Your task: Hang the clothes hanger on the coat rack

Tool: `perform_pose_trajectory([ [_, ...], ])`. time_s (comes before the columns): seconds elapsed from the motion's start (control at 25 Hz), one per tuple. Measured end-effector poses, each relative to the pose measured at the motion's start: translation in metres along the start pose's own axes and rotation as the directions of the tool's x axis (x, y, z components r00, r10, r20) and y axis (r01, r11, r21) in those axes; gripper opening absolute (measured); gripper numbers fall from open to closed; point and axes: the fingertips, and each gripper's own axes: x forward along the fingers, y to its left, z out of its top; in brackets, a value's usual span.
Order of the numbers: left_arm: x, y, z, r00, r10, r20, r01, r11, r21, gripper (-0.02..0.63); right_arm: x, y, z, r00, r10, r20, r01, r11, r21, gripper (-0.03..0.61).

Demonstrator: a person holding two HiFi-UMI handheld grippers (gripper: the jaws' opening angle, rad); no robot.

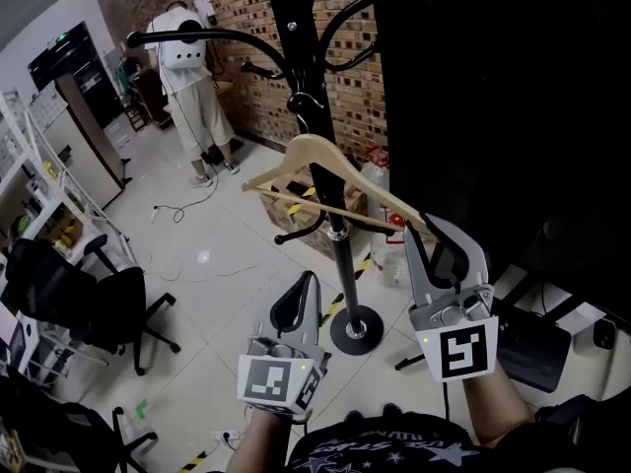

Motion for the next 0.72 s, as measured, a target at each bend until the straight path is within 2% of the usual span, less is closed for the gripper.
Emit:
perform_pose_trajectory([
  [0.12,-0.003,-0.008,-0.007,1.0,-0.012,-0.012,0.011,1.0,-0.021,0.005,-0.021,0.009,0.002,1.0,0.005,0.017,-0.006,0.996,0.092,0.018],
  [0.2,-0.004,-0.014,-0.013,1.0,-0.021,-0.021,0.02,0.999,-0.034,0.005,-0.033,0.02,-0.004,1.0,0.012,0.019,-0.015,0.99,0.141,0.008],
  [0.48,-0.005,-0.031,-0.021,0.998,-0.052,-0.035,0.05,0.997,-0.054,0.005,-0.049,0.049,-0.039,0.994,0.079,-0.08,-0.057,0.968,0.246,0.006],
  [0.72,-0.007,-0.04,-0.025,0.997,-0.063,-0.046,0.06,0.996,-0.065,0.005,-0.048,0.058,-0.049,0.986,0.119,-0.119,-0.084,0.962,0.261,0.006],
])
